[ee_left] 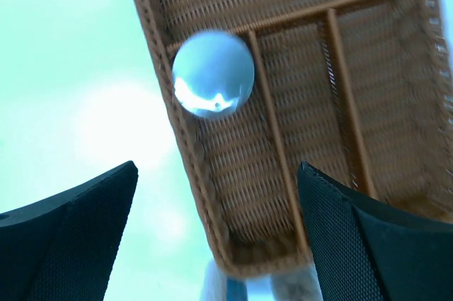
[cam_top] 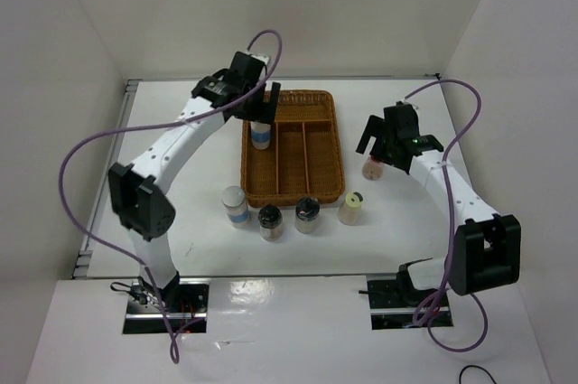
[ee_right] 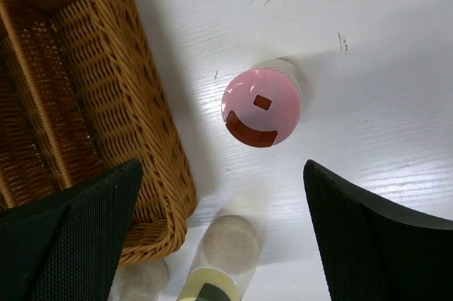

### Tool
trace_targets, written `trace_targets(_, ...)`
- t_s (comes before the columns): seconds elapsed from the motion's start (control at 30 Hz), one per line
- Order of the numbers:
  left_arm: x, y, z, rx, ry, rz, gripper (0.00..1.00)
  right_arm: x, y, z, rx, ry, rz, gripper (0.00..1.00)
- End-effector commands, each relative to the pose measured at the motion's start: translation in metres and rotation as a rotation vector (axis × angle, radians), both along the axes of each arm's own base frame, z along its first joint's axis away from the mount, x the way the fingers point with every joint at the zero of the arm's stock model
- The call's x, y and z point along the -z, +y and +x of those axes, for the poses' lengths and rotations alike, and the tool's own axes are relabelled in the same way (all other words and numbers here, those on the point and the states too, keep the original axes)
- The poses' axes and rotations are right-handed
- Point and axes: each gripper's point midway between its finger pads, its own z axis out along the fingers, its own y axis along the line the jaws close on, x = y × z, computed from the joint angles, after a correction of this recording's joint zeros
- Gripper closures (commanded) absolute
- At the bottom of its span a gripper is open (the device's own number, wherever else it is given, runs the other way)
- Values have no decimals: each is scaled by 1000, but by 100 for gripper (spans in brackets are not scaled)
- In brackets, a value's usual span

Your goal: Organize the condiment bottles

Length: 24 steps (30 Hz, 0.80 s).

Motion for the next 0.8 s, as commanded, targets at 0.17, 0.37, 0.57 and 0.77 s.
trace_targets(0.17, -50, 30, -91, -36, -54, -170, 1, 20, -3, 1, -1, 45, -20, 2)
trace_targets(0.37, -18, 42, -134, -68, 49, -185, 1, 36, -2, 9, -8, 88, -33, 2)
trace_targets(0.57, 0, 49, -164, -42, 114, -150, 1, 42, -5, 15, 4, 106, -52, 2)
trace_targets(0.77, 6, 47, -185, -13, 168, -154, 1, 34, -7, 23, 17, 83, -64, 3)
